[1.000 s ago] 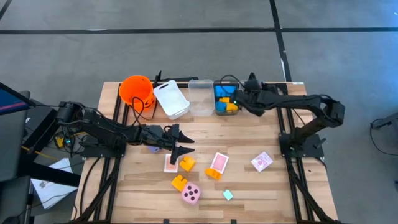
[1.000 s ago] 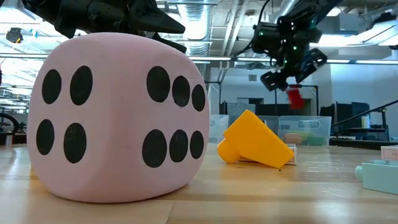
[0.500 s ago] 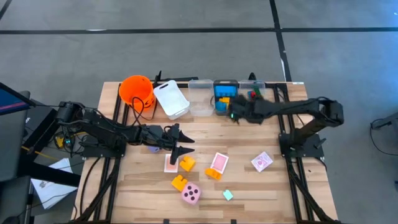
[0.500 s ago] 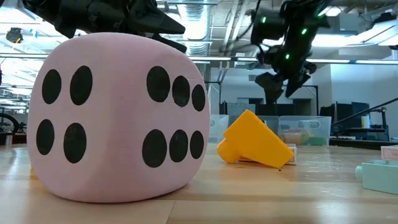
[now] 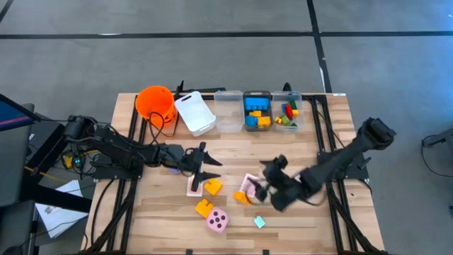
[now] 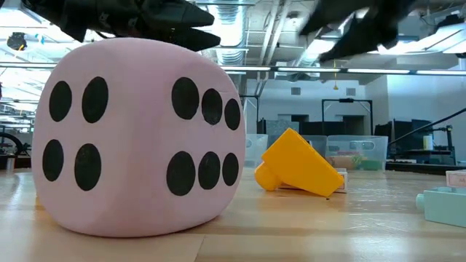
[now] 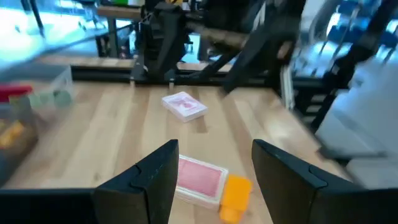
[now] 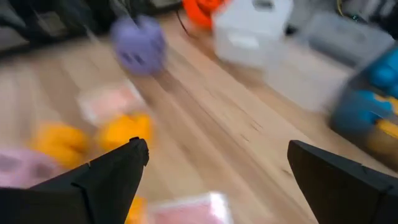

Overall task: Pick & Place Toys
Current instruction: Put the large yellow game piece into the black bin

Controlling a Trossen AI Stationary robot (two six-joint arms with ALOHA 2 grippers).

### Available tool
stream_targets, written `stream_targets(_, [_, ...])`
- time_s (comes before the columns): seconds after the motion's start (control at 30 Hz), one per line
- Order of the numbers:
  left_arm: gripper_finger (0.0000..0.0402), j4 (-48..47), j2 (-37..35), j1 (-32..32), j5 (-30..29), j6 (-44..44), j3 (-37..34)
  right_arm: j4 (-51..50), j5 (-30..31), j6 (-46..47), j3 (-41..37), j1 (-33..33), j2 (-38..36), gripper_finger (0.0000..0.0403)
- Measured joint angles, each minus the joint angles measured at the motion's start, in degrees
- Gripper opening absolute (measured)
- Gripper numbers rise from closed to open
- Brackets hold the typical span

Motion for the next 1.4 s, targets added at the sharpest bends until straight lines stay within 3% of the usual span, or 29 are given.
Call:
stream_targets(0.1, [0.0198,-0.07,0.97,-1.79,-4.72,5.46,0.18,3.31,4.79,1.15,0.04,3.49,1.81,0.0384])
stream_targets(0.23, [0.0198,-0.20,3.79,-2.06,-6.51,6.97,1.41,2.63,10.61,7.97,0.29,6.05,3.37,0.0384])
stream_targets(0.37, [0.0198,-0.28,8.79,-1.40,-5.78,7.14,3.37,-2.44,14.02,16.13,0.29,6.62,4.19,0.0384])
stream_targets(0.5, [0.0198,-0.12,15.54,-0.52,-0.38,6.96,6.24,-7.90,15.95,20.99,0.01,5.90,4.70,0.0384])
stream_targets(0.73, [0.0198,-0.36,24.50,-0.49,5.49,6.79,11.10,-8.34,15.19,22.12,0.20,4.98,6.42,0.0384])
stream_targets(1.0, [0.0198,-0.93,27.54,-0.87,10.60,7.10,13.59,-8.67,14.77,22.45,0.02,4.18,8.20,0.0384])
stream_targets(1.4, [0.0198,-1.94,30.40,-1.95,10.90,11.62,15.74,-7.78,14.80,22.47,0.05,2.71,8.13,0.0384])
